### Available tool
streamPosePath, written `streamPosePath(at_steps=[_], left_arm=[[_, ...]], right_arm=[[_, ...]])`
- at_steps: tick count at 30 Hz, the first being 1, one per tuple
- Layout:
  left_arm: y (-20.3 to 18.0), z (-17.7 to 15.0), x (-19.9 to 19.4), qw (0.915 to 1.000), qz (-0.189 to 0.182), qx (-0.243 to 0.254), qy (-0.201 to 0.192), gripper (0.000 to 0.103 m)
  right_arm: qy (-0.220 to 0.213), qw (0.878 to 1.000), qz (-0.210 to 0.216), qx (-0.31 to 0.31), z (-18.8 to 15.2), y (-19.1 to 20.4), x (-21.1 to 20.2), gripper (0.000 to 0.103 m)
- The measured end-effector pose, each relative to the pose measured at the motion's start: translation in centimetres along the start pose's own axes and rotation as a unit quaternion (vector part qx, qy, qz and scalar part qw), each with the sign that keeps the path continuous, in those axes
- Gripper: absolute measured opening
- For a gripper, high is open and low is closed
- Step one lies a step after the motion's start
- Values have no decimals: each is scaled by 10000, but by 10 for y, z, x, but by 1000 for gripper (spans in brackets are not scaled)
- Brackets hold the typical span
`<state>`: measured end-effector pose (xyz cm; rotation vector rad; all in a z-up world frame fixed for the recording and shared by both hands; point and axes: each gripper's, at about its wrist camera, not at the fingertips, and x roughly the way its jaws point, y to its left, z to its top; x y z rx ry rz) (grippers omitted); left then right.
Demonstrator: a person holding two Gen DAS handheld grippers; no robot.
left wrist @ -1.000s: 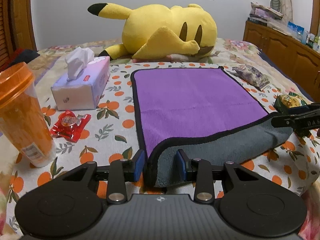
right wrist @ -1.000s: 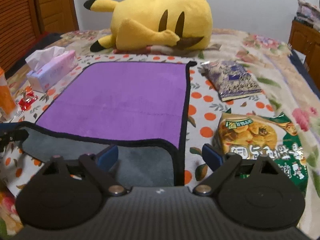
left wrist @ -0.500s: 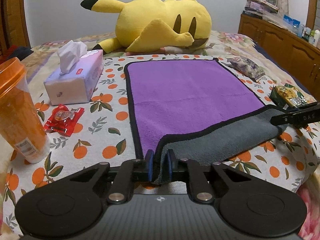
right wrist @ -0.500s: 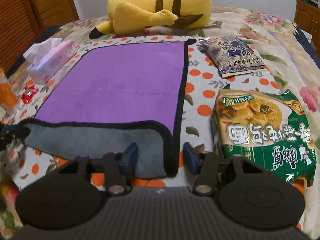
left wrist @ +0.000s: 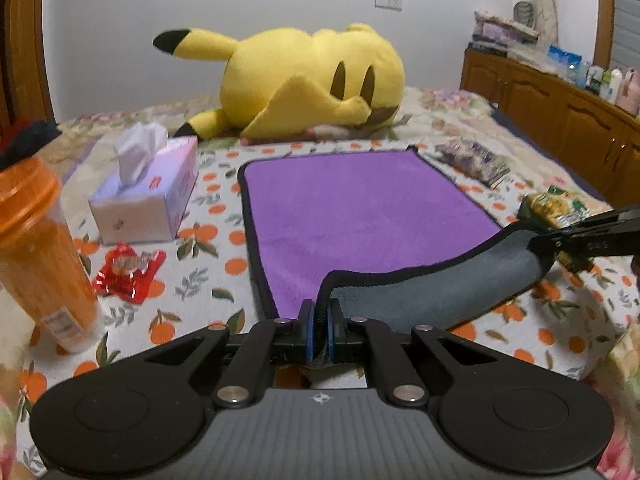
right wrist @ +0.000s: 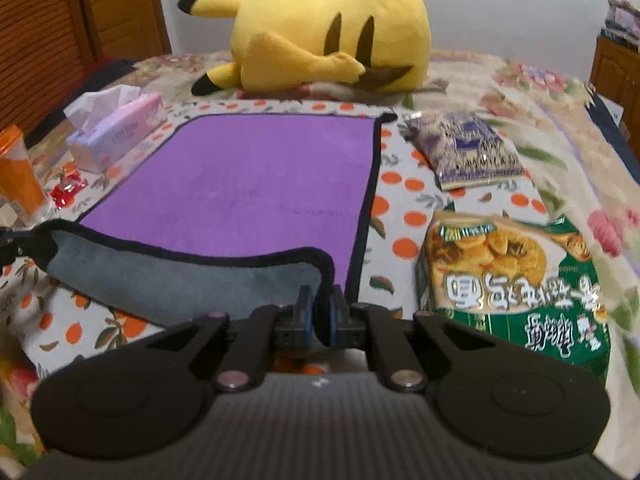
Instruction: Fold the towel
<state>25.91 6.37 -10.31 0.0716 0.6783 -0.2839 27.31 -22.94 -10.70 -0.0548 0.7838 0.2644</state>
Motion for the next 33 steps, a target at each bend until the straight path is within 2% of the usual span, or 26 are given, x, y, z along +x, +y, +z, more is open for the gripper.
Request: streamPosePath(at_steps=[12,24,33], left_arm=[[-1,18,-2,9996,12,59,-280,6],[5,30,29,9988,211,353,-273,6],[-2,43,34,9975,273,557,-339,6]], right_arm=[[-547,9979,-6,-338,16,3,-4,5],[-670,9953,-12,-702,36,4,12,5],[-826,9925,19,-905,53,13,13,5]])
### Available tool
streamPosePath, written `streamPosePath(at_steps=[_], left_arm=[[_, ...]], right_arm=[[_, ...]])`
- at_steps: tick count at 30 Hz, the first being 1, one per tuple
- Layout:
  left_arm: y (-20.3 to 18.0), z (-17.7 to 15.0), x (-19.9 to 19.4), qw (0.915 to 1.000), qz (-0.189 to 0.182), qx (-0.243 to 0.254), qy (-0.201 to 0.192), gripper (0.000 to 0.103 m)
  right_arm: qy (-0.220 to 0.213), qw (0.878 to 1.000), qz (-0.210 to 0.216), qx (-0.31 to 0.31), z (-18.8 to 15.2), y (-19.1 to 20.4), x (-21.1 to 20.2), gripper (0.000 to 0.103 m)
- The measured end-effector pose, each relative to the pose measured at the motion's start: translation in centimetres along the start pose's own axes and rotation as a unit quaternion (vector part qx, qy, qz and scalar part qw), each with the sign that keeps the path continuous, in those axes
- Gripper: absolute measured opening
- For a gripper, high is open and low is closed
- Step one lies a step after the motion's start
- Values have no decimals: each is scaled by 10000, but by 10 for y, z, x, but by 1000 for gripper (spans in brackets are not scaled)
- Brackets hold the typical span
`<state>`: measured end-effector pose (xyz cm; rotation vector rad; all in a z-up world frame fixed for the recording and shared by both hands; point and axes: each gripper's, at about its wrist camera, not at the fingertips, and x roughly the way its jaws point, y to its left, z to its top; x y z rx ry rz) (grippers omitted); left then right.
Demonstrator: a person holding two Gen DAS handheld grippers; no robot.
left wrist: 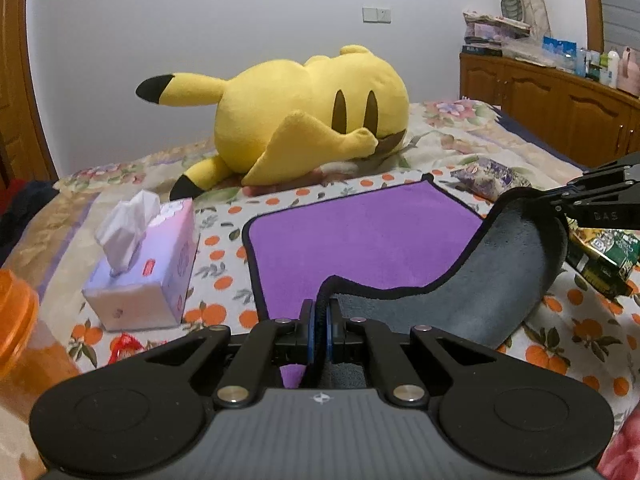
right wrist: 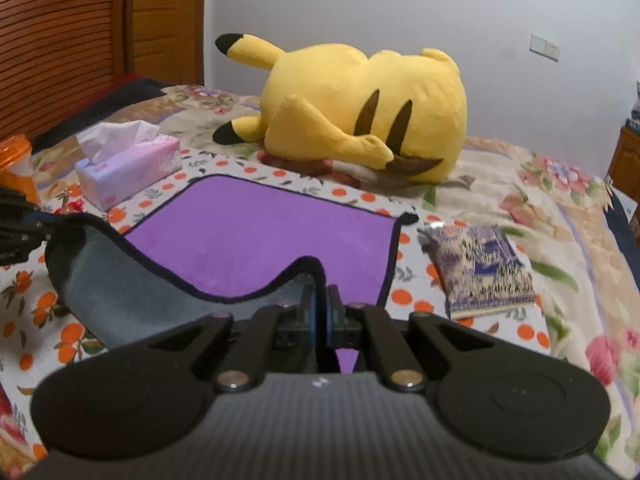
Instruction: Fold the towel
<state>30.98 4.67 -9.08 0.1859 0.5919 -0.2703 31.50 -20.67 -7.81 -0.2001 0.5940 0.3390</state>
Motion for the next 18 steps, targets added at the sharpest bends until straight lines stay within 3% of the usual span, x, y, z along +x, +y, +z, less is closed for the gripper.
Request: streamPosePath(at_steps=[18], left_arm=[[14,66,13,9991,208,120,-343,6]], right_arm=[[-341,9987,-342,-140,48,-18,11,4]])
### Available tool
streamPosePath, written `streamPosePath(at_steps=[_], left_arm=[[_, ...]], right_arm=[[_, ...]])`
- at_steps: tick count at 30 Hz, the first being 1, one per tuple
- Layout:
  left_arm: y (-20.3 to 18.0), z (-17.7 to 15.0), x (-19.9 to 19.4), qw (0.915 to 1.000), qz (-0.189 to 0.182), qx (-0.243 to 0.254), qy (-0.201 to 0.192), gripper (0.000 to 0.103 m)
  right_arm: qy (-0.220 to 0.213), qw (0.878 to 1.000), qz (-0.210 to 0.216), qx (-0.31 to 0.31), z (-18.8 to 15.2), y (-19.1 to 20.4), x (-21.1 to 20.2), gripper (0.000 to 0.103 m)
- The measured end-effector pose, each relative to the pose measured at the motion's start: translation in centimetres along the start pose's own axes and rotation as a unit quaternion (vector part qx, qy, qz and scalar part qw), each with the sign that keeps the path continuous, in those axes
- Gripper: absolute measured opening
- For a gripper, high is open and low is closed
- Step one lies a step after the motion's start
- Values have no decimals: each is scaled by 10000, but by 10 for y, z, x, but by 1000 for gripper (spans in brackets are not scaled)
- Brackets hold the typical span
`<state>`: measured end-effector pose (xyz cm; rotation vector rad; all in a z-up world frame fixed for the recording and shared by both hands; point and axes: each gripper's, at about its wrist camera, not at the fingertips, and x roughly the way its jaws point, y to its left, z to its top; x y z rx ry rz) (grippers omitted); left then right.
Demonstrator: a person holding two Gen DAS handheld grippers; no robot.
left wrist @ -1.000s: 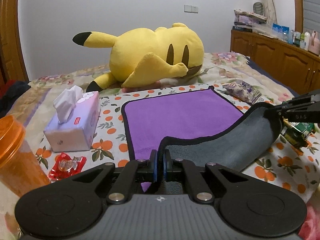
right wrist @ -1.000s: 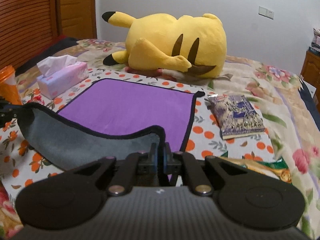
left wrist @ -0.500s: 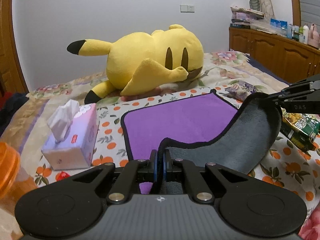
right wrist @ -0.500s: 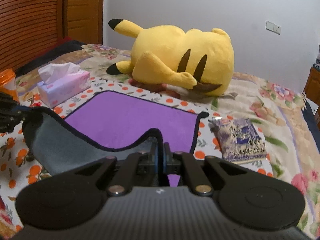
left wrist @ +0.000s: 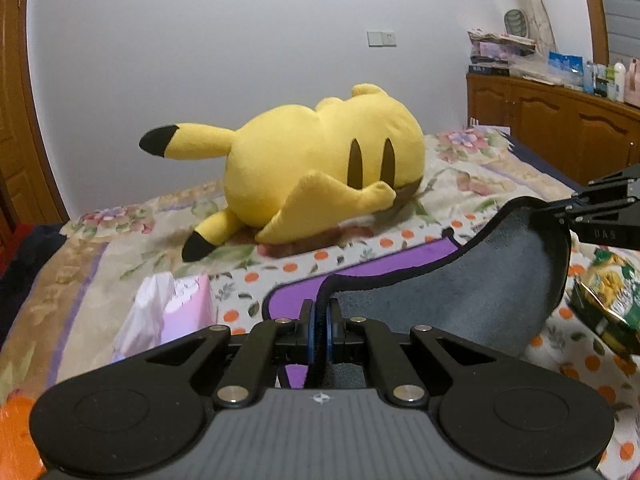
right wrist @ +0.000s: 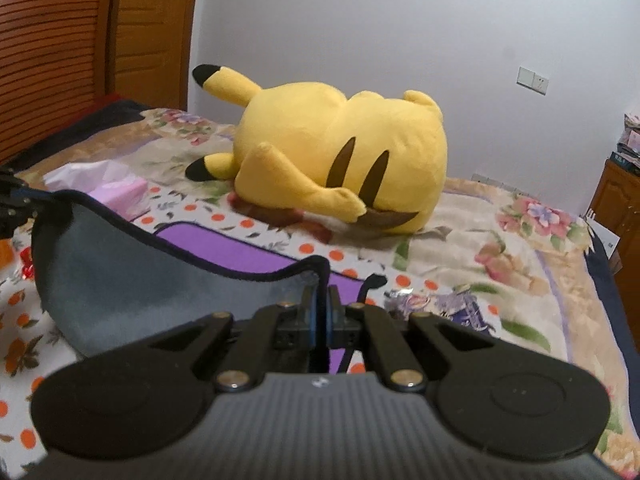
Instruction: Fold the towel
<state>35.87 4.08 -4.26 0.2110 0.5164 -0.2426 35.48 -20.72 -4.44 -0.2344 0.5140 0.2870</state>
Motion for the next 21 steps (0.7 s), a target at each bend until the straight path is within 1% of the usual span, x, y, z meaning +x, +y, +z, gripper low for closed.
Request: streamPosePath(at_steps=[9,15,21], left_arm=[[3,24,14,9997,188,43,-172,6],[5,30,26,9991,340,189,-187,6],[7,37,41,9987,409,188,-222,6]], right_arm=[[-154,9998,-152,-34,17,-6,13,4],[-204,9996,-212,25,25,-10,22,4],[-213,9992,-352,22,24,-14,35,4]])
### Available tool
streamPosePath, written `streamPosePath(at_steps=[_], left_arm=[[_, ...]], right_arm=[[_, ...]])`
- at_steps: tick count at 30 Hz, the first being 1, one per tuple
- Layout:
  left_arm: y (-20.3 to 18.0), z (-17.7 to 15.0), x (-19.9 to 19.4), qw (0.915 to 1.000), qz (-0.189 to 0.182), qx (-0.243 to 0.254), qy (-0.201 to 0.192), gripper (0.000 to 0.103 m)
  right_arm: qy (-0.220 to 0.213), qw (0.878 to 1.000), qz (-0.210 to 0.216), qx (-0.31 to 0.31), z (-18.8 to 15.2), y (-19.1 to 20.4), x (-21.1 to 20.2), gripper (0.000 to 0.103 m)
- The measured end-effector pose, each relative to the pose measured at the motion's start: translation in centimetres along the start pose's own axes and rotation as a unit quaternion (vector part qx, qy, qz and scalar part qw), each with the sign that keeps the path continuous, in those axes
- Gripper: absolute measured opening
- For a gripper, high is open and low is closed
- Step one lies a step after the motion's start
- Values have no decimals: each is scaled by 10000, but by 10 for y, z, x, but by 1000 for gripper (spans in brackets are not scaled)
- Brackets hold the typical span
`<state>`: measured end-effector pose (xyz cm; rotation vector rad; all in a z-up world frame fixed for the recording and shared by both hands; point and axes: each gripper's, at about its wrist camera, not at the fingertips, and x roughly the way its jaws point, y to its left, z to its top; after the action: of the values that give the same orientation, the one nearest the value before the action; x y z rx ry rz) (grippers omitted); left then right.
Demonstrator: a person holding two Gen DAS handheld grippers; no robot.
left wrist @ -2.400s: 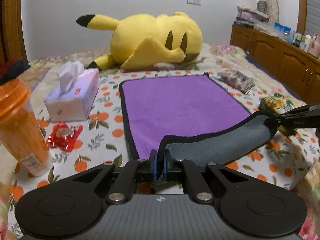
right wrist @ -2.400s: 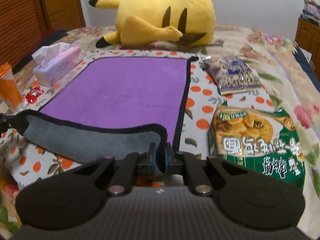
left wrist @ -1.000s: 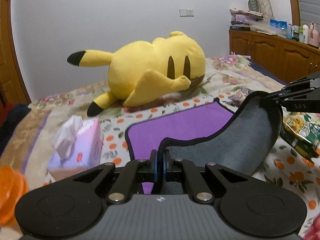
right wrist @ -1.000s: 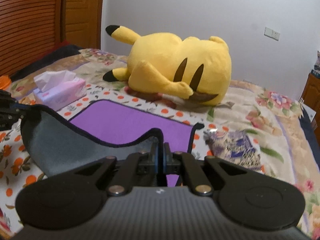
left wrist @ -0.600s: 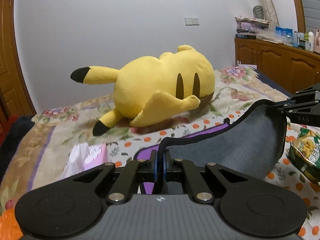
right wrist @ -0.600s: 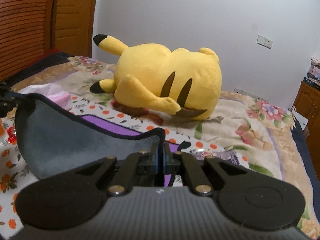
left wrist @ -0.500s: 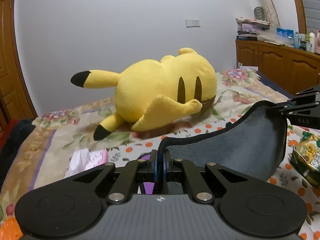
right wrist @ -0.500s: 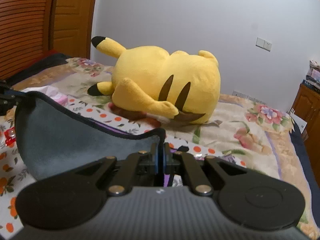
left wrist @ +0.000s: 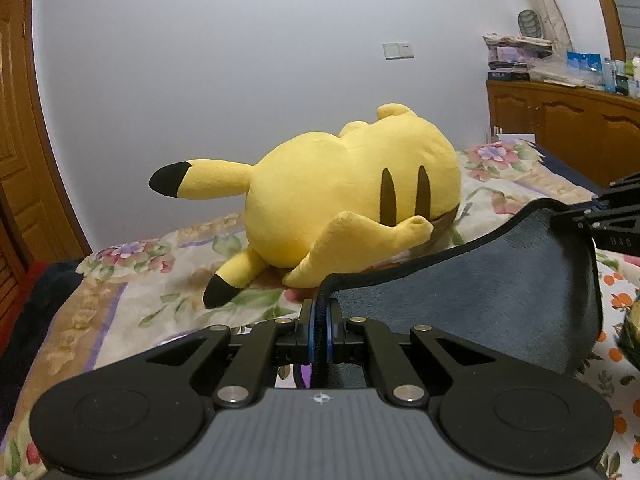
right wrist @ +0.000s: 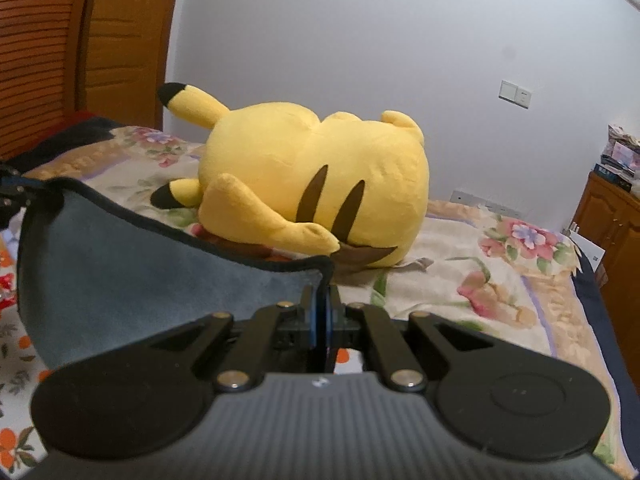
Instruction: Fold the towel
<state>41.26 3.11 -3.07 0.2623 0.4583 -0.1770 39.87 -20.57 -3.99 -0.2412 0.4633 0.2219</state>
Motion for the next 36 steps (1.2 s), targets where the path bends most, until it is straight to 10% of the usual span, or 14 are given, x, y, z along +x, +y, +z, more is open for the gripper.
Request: streamPosePath(at_steps=[36], left_arm=[[-3,-41,118,9966,363,-174,714,10]], right_arm=[[729,9966,-366,-118,-39,12,95,6]])
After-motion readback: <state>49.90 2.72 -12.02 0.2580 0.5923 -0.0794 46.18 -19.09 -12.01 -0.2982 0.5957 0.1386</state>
